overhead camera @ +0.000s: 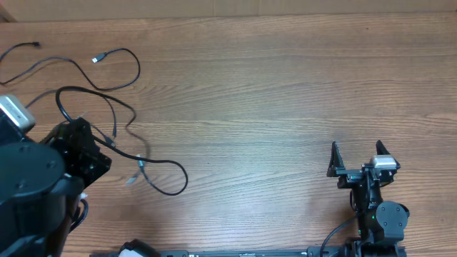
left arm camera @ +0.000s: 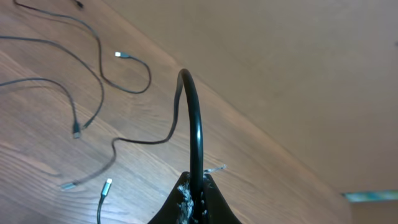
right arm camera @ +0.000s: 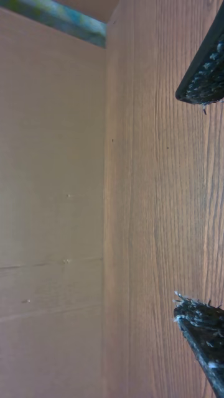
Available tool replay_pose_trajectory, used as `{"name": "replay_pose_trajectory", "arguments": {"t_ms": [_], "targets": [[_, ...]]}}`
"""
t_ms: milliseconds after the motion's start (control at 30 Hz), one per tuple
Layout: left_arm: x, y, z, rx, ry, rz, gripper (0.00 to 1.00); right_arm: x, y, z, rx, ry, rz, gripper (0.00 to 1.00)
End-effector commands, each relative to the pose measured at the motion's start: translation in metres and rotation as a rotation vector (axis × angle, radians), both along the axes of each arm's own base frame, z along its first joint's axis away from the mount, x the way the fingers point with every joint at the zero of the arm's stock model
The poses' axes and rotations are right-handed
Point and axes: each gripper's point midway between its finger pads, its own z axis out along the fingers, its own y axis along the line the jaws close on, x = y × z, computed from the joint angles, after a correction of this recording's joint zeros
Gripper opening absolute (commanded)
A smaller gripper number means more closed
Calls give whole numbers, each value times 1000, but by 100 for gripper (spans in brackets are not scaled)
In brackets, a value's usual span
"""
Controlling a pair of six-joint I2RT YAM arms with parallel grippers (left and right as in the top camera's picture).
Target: Untangle cables
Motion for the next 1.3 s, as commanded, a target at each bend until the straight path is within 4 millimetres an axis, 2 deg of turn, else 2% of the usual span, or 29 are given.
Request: {"name": "replay_pose_trajectory", "arguments": {"t_ms": [0, 167, 433, 633, 700, 800, 933, 1067, 1267], "targets": [[4, 9, -4, 18, 3, 71, 4, 0, 0, -2, 3, -5, 1, 100], [7, 20, -6, 54, -3, 145, 4, 0, 0, -2, 3, -5, 1, 100], [21, 14, -10, 81, 19, 161, 7, 0, 0, -2, 3, -5, 1, 100], [43, -2, -2, 160, -7, 77, 5, 0, 0, -2, 3, -5, 1, 100], [50, -14, 0, 204, -6, -11, 6, 0, 0, -2, 3, -5, 1, 100], [58, -32, -5, 263, 18, -140, 5, 0, 0, -2, 3, -5, 1, 100], [67, -40, -14, 283, 59, -208, 4, 0, 0, -2, 3, -5, 1, 100], [76, -54, -13, 320, 52, -371, 4, 0, 0, -2, 3, -5, 1, 100], [85, -50, -5, 319, 16, -393, 4, 0, 0, -2, 3, -5, 1, 100]]}}
